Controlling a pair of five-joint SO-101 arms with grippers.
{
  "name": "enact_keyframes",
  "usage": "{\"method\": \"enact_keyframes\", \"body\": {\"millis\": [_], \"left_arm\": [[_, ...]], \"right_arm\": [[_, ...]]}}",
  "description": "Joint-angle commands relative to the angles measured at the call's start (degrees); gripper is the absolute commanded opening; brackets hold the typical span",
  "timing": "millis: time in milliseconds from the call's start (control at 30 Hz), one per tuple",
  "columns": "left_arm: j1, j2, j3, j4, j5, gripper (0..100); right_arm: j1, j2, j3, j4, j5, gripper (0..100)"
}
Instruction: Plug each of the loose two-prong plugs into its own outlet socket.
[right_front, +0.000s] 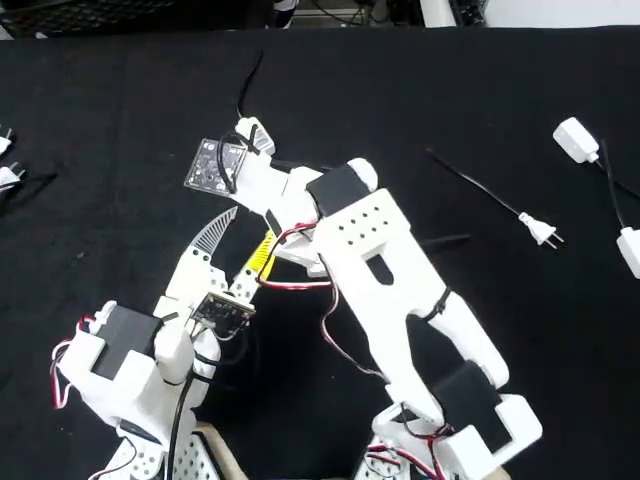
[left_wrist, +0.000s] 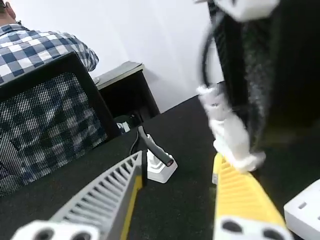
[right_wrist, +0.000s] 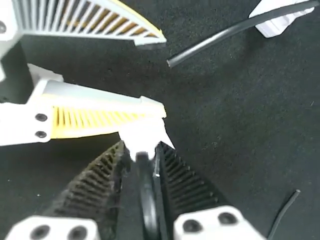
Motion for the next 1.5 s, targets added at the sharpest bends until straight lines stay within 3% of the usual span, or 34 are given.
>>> {"method": "enact_keyframes", "body": {"millis": [0, 533, 733, 1467], "left_arm": [[0.84, -0.26, 1.19, -1.67, -0.26, 24], [-1.19, -0.26, 1.01, -1.67, -0.35, 24], [-0.92, -0.26, 1.27, -1.67, -0.35, 24], [-1.01, -0.26, 1.54, -1.67, -0.35, 24]], "right_arm": [[-2.46, -2.86, -1.01, -0.26, -1.76, 1.2], [-1.32, -2.42, -0.31, 2.2, -1.23, 1.6], [-1.32, -2.77, 1.45, 1.76, -0.44, 11.8], [-1.41, -2.42, 1.71, -5.01, 0.18, 12.3]]}}
